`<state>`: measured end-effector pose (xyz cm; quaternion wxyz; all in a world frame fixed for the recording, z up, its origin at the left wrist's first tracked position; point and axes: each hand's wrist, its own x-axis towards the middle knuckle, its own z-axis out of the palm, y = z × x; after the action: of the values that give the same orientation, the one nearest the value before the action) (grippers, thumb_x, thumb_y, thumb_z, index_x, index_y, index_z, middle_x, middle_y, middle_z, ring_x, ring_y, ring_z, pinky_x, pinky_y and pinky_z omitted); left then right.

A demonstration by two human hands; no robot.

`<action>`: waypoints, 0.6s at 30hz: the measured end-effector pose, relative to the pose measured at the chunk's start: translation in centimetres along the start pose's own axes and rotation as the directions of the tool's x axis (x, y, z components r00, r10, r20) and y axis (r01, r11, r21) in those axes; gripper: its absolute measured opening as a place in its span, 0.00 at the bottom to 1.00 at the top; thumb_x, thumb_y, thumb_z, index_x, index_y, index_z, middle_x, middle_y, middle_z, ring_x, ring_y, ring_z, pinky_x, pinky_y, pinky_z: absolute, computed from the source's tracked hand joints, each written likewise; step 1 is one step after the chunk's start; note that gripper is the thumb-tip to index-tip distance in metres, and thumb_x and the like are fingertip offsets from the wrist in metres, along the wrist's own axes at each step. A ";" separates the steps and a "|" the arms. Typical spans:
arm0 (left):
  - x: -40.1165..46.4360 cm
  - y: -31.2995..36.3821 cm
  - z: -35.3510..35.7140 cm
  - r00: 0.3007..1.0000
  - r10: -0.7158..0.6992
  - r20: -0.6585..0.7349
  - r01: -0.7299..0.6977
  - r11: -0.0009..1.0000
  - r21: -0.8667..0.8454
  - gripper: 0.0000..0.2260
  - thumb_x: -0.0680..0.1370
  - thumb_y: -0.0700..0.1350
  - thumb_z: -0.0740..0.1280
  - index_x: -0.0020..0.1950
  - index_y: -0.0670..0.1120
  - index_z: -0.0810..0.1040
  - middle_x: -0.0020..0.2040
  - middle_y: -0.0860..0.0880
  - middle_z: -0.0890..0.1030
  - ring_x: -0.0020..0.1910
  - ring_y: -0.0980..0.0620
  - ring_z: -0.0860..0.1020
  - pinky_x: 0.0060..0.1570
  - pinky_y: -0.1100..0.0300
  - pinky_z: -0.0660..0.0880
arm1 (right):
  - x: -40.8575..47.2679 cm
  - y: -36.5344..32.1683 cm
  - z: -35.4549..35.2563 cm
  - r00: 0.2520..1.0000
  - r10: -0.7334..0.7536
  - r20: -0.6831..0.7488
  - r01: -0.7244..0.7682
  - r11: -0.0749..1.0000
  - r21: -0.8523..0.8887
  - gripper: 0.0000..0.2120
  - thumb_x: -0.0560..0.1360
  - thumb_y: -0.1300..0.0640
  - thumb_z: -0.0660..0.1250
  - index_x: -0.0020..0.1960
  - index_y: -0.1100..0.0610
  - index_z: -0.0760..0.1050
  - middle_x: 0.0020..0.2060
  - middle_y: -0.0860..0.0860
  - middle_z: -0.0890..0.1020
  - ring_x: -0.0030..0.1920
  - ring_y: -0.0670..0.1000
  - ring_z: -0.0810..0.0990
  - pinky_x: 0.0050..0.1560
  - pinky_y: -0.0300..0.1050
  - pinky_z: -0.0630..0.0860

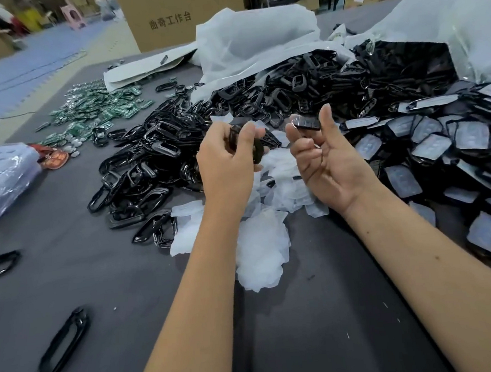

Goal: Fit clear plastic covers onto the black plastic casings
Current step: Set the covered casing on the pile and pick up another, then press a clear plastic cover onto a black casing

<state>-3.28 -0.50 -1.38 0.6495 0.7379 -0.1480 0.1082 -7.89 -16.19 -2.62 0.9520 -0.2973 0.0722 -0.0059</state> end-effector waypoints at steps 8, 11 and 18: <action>0.3 0.2 0.8 0.996 -0.090 0.029 0.093 0.977 -0.191 0.15 0.86 0.51 0.61 0.42 0.47 0.65 0.33 0.41 0.70 0.25 0.51 0.65 0.22 0.61 0.61 | 0.3 0.2 0.1 0.997 -0.054 0.060 0.054 0.999 -0.003 0.20 0.74 0.46 0.70 0.57 0.61 0.78 0.46 0.54 0.83 0.34 0.42 0.77 0.29 0.30 0.75; 0.5 0.3 0.8 0.990 -0.137 0.038 0.142 0.953 -0.266 0.18 0.85 0.56 0.60 0.41 0.49 0.63 0.33 0.43 0.65 0.26 0.53 0.61 0.23 0.61 0.58 | 0.2 0.2 0.0 0.990 -0.063 0.125 0.064 0.998 -0.005 0.19 0.75 0.49 0.70 0.60 0.60 0.77 0.47 0.54 0.83 0.35 0.42 0.77 0.32 0.30 0.76; 0.7 0.1 0.5 0.960 -0.241 0.139 0.278 0.870 -0.408 0.20 0.82 0.61 0.62 0.40 0.50 0.60 0.31 0.51 0.61 0.26 0.53 0.56 0.25 0.61 0.54 | -0.1 0.4 0.3 0.980 -0.066 0.189 0.064 0.998 0.015 0.17 0.77 0.51 0.67 0.60 0.62 0.75 0.48 0.55 0.82 0.36 0.43 0.74 0.32 0.31 0.74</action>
<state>-2.66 -1.08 -1.12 0.7957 0.5965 -0.0945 -0.0457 -7.92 -15.70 -2.57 0.9552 -0.2945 -0.0282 -0.0091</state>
